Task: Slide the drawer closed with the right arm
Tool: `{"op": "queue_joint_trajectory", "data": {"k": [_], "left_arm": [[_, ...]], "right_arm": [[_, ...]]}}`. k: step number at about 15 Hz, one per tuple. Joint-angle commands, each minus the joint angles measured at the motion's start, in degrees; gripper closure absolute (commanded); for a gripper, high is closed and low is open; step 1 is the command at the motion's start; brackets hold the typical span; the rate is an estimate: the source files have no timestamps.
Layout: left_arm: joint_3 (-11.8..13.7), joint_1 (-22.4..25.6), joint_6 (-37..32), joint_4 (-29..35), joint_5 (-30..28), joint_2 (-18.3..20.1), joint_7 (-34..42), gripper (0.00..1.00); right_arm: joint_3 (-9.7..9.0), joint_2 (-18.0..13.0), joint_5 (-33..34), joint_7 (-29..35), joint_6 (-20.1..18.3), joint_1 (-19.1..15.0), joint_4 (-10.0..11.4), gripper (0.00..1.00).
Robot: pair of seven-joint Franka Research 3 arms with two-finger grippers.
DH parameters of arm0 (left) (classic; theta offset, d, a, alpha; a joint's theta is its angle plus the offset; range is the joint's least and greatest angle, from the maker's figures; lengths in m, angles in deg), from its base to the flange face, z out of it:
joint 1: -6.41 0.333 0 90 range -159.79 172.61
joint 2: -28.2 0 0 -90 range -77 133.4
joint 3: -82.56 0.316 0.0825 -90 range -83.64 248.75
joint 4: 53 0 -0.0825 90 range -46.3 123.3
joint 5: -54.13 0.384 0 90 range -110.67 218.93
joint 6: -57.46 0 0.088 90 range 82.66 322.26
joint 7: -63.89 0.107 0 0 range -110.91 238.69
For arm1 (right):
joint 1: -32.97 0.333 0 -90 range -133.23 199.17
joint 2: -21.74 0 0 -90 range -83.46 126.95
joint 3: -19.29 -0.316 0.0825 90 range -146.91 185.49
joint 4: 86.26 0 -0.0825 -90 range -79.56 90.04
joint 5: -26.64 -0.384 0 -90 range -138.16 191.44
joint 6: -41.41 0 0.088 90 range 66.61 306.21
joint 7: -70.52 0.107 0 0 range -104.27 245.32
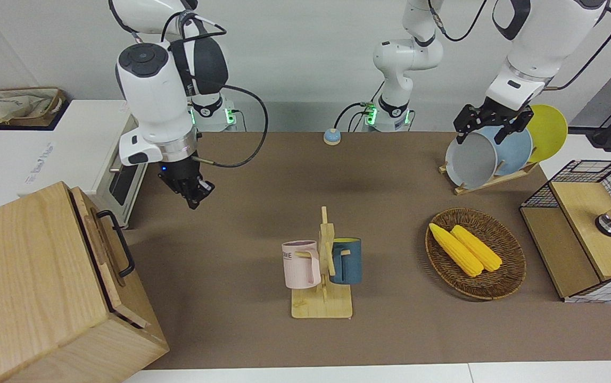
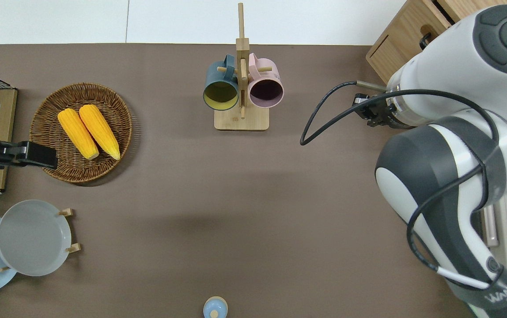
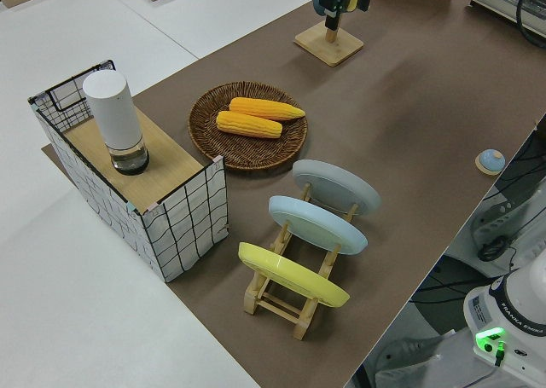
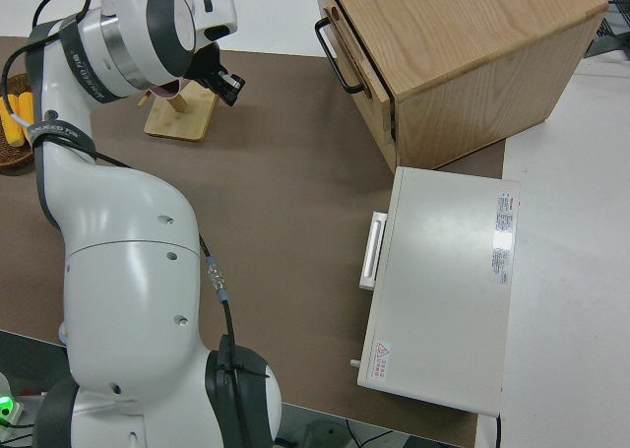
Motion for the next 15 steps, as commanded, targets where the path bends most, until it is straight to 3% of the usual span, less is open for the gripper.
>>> {"op": "queue_joint_trajectory", "data": {"k": [1, 3, 5, 10, 12, 13, 14, 15], "left_arm": [[-0.4, 0.2, -1.1, -1.4, 1.0, -0.7, 0.6, 0.01], [-0.4, 0.2, -1.1, -1.5, 1.0, -0.7, 0.6, 0.01], [-0.4, 0.2, -1.1, -1.4, 1.0, -0.7, 0.6, 0.01], [-0.4, 0.2, -1.1, -1.4, 1.0, -0.7, 0.6, 0.01], [-0.4, 0.2, -1.1, -1.5, 1.0, -0.7, 0.6, 0.01], [-0.4, 0.2, -1.1, -1.5, 1.0, -0.7, 0.6, 0.01], [-0.4, 0.2, -1.1, -1.5, 1.0, -0.7, 0.6, 0.01], [-0.4, 0.2, -1.1, -1.5, 1.0, -0.7, 0.6, 0.01]], "right_arm": [[8.42, -6.0, -7.0, -10.0, 0.1, 4.3, 4.1, 1.0], [13.26, -7.8, -9.7, -15.0, 0.1, 7.4, 5.1, 1.0], [15.82, -8.9, -11.4, -19.4, -0.1, 8.2, 5.7, 1.0], [16.88, -8.9, -11.7, -26.1, -0.9, 6.6, 5.9, 0.982], [16.97, -8.9, -11.7, -26.3, -0.9, 6.2, 5.9, 0.68], [16.97, -8.8, -11.7, -26.5, -0.9, 5.8, 5.9, 0.247], [16.97, -8.8, -11.8, -26.8, -0.9, 5.5, 5.9, 0.048], [16.97, -8.8, -11.8, -27.2, -0.9, 5.4, 5.9, 0.015]]}}
